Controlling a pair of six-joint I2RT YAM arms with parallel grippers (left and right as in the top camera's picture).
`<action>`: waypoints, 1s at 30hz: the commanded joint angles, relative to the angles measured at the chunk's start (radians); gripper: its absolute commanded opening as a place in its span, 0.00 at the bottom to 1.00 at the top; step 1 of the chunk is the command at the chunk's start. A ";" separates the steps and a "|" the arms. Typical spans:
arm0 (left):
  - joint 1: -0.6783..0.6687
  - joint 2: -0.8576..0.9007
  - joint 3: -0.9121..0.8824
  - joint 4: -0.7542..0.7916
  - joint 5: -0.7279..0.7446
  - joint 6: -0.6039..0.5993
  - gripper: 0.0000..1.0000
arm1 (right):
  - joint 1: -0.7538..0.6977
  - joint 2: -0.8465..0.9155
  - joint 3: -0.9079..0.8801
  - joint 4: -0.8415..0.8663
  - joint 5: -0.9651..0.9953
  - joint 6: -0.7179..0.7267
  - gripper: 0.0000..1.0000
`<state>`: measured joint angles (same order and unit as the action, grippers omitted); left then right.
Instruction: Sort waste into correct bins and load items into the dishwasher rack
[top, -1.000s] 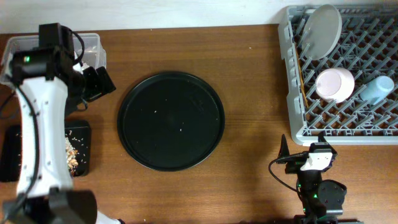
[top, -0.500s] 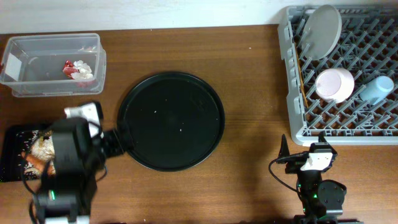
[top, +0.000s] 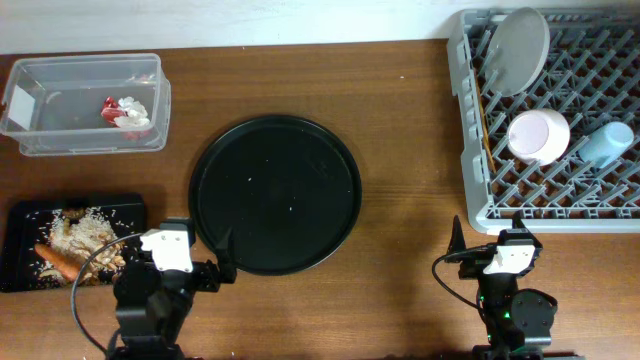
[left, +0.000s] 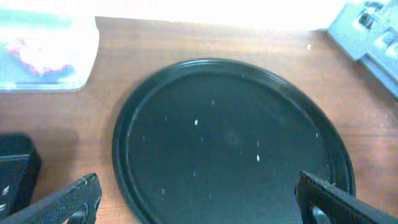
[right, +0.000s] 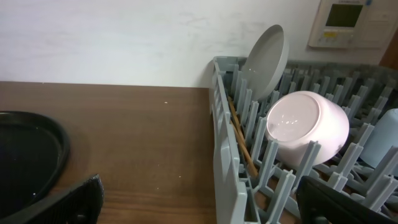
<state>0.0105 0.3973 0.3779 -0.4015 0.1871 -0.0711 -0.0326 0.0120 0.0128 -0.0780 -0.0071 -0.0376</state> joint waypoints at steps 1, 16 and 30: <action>-0.001 -0.084 -0.079 0.118 -0.008 0.020 0.99 | 0.006 -0.009 -0.007 -0.004 0.008 -0.007 0.98; -0.001 -0.314 -0.324 0.388 -0.098 0.020 0.99 | 0.006 -0.009 -0.007 -0.004 0.008 -0.007 0.98; -0.001 -0.393 -0.370 0.320 -0.158 0.020 0.99 | 0.006 -0.009 -0.007 -0.004 0.008 -0.007 0.98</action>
<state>0.0105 0.0128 0.0158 -0.0792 0.0551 -0.0673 -0.0326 0.0120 0.0128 -0.0784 -0.0067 -0.0380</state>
